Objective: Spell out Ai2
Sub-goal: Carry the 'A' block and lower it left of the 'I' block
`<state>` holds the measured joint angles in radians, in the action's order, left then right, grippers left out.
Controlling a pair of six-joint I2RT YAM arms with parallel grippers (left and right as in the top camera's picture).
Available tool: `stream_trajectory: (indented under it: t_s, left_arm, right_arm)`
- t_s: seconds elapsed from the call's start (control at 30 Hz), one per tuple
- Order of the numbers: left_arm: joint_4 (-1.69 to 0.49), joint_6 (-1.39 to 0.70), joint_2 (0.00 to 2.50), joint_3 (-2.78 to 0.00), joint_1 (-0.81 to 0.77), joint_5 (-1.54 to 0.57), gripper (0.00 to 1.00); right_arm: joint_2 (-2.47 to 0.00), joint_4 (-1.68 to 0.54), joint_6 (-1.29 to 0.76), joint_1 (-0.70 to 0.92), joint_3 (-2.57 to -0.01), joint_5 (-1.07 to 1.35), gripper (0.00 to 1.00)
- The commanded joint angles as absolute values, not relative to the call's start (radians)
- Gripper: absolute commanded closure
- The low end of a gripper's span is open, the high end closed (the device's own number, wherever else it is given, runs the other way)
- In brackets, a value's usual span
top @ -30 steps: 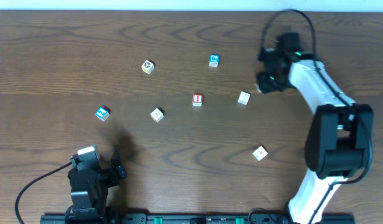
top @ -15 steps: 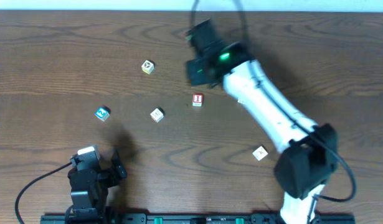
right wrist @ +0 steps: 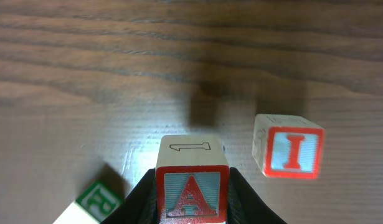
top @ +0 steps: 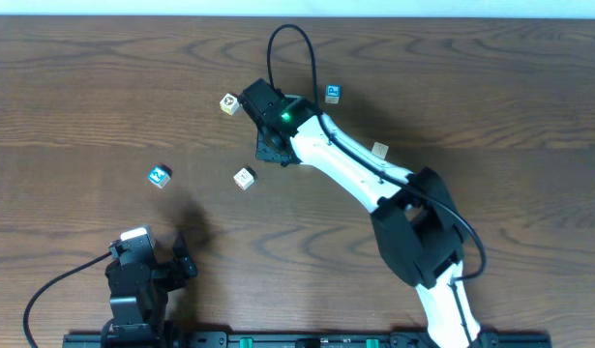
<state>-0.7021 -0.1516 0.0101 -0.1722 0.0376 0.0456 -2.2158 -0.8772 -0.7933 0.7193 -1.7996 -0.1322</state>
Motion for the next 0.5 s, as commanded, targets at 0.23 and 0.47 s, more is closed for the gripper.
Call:
stream_trajectory:
  t_s: [0.23,0.47]
  left_arm:
    - [-0.706,-0.134,0.004,-0.160,0.041,0.059,0.05]
    - [-0.706,-0.134,0.004,-0.160,0.041,0.059,0.05]
  right_arm:
    - [-2.286,-0.864,-0.829,0.709,-1.803,-0.177,0.98]
    - [-2.291,-0.856,-0.768,0.703,-1.803,-0.204,0.98]
